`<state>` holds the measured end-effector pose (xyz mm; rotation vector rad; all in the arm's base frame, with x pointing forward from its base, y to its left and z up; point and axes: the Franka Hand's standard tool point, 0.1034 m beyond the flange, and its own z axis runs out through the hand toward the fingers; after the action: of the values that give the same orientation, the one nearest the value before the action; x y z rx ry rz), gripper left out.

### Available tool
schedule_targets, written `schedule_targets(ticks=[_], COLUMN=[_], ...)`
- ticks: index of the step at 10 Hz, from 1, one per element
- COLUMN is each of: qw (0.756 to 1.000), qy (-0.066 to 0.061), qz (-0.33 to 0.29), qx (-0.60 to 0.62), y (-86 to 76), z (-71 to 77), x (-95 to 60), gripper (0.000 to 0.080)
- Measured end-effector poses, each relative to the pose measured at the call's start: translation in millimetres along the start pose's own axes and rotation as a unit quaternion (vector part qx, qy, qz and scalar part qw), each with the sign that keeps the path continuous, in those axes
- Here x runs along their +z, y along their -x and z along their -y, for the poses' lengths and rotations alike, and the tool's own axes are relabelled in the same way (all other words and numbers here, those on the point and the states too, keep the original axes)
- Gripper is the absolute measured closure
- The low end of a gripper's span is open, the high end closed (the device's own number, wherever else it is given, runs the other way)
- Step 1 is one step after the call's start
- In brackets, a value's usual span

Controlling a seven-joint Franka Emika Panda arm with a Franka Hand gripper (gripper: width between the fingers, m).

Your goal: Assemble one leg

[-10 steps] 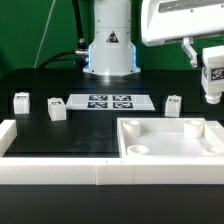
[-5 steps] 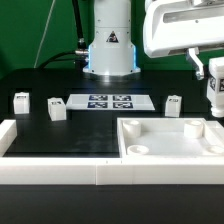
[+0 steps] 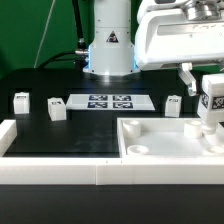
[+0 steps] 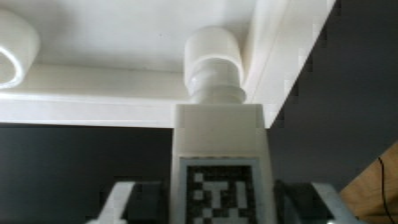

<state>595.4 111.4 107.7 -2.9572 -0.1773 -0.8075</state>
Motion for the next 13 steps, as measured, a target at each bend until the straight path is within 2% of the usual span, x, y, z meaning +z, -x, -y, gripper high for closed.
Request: schedule_targets(ticks=[2, 3, 5, 7, 13], qw=[1.0, 1.0, 1.0, 1.0, 1.0], qy=[-0.001, -0.002, 0.0, 0.003, 0.003], qz=[0.001, 0.002, 0.0, -0.001, -0.006], qx=[0.0, 0.0, -0.004, -0.009, -0.004], y=[0.5, 0.5, -4.4, -4.4, 7.3], z=[1.9, 6.2, 1.2, -5.1, 1.4], x=[1.8, 7.8, 20.9, 25.8, 37.6], gripper=[0.0512, 0.0512, 0.0512, 0.0512, 0.0512])
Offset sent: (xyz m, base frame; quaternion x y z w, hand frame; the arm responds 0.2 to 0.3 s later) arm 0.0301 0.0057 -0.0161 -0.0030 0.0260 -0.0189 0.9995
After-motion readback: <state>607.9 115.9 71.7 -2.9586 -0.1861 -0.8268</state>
